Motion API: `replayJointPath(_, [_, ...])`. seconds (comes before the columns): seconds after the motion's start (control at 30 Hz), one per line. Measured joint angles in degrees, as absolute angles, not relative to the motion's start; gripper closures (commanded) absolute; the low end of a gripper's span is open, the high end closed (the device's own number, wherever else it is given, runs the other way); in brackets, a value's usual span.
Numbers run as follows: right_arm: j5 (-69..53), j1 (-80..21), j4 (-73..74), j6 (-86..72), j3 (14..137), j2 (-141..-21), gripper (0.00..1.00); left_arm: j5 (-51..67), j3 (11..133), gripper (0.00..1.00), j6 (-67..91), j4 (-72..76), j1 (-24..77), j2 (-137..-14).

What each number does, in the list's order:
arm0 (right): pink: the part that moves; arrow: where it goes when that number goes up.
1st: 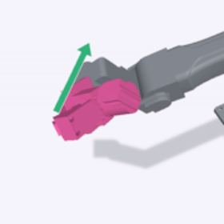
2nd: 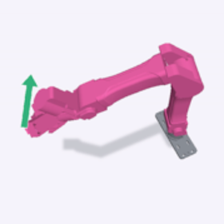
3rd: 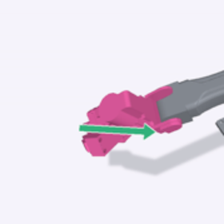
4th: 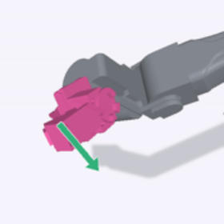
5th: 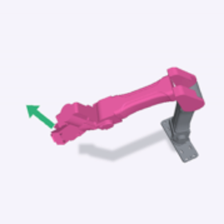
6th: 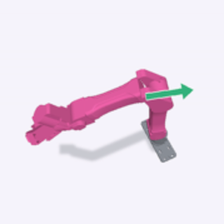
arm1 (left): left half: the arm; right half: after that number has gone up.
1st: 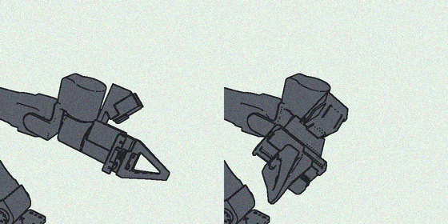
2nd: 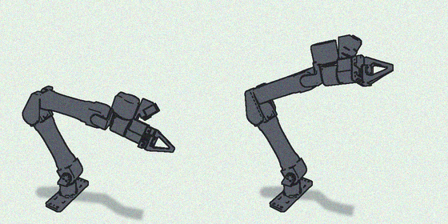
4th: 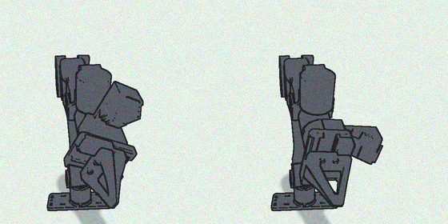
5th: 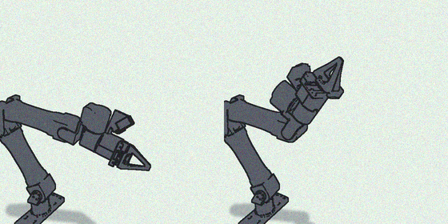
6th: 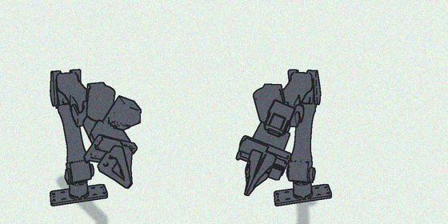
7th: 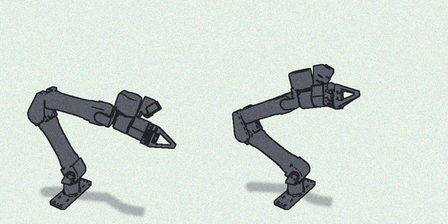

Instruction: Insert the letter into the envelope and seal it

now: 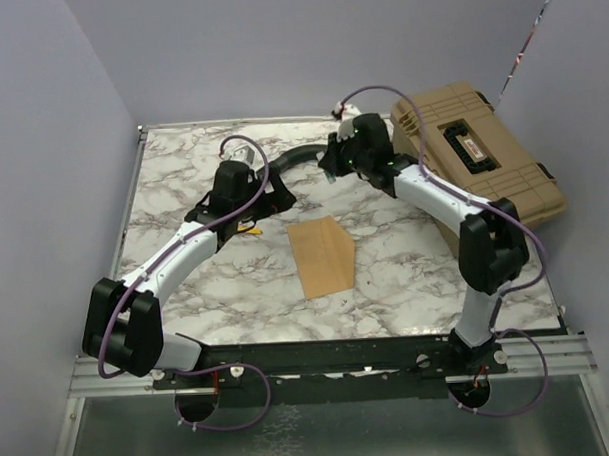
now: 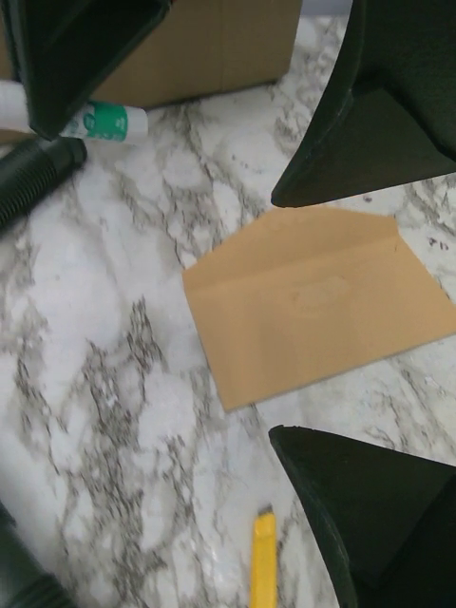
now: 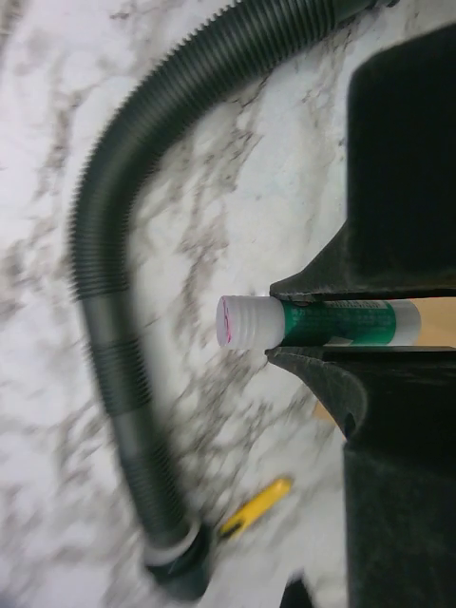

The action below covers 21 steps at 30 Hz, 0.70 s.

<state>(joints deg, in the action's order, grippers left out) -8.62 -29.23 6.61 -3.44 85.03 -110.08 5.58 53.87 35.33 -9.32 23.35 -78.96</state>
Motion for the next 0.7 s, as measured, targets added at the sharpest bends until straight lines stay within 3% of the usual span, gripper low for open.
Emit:
replayJointPath(0.13, [-12.0,-29.1,-2.0,-16.2,82.1,-99.9,0.87,12.1,55.7,0.13,37.1,-3.8,23.4,-79.0])
replayJointPath(0.27, [-14.9,-29.1,-10.5,-28.8,78.3,-93.2,0.87,20.8,56.5,0.03,42.5,6.7,23.4,-79.0])
replayJointPath(0.43, [-17.8,-29.1,-15.9,-42.0,73.0,-90.4,0.86,32.4,55.4,0.03,48.9,25.4,23.8,-79.1])
replayJointPath(0.5, [-19.1,-29.1,-16.4,-45.2,71.9,-90.4,0.86,34.9,55.4,0.12,50.6,29.5,24.1,-79.5])
replayJointPath(0.6, [-21.0,-29.1,-17.0,-48.6,71.2,-90.2,0.85,36.9,55.4,0.39,52.3,32.6,24.8,-80.7])
replayJointPath(0.7, [-22.6,-29.0,-18.3,-52.1,70.3,-89.4,0.86,37.3,55.4,0.45,52.8,33.2,24.9,-82.2])
